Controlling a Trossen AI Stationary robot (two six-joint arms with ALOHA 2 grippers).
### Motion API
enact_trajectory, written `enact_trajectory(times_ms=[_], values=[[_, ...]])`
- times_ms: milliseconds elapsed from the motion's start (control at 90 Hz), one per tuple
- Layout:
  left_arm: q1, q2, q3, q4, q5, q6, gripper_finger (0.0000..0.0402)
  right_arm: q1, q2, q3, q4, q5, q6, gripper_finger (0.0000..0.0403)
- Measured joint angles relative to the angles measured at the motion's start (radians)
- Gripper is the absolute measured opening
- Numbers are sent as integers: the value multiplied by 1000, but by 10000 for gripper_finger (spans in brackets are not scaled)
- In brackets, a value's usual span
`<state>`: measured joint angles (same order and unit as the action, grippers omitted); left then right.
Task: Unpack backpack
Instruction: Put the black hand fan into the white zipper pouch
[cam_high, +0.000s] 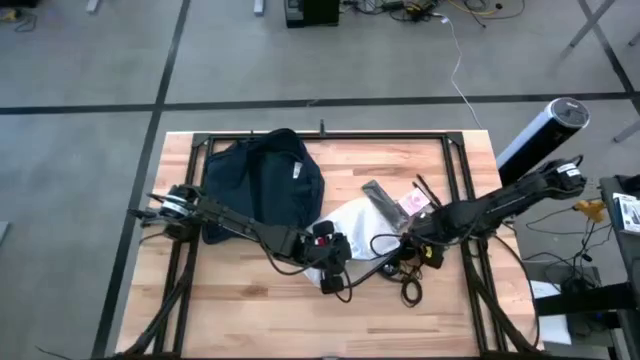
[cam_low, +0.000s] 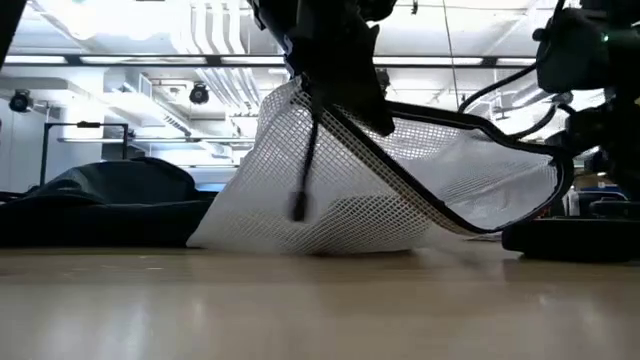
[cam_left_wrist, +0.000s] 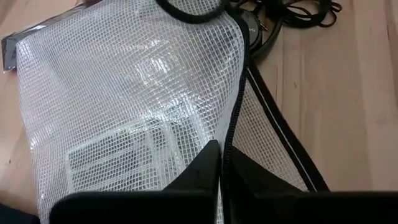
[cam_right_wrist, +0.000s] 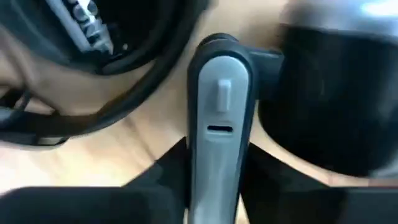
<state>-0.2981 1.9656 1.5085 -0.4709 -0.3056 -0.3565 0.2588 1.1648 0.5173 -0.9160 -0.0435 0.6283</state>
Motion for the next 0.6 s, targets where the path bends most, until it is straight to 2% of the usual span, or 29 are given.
enact_trajectory(times_ms=[33,122,400,511,600], values=[[0,0,0,0,0,-4,0,7,2,1,2,6,-13,68],[0,0,-2,4,-18,-10,0,32,-1,6,-6,35,-34,68],[16,2,-13,37,-54,-29,0,204,-99,166,-192,266,35,68],[31,4,-14,63,-95,-28,0,314,-137,224,-142,331,53,68],[39,4,-14,84,-150,-24,0,405,-156,235,-14,374,4,68]])
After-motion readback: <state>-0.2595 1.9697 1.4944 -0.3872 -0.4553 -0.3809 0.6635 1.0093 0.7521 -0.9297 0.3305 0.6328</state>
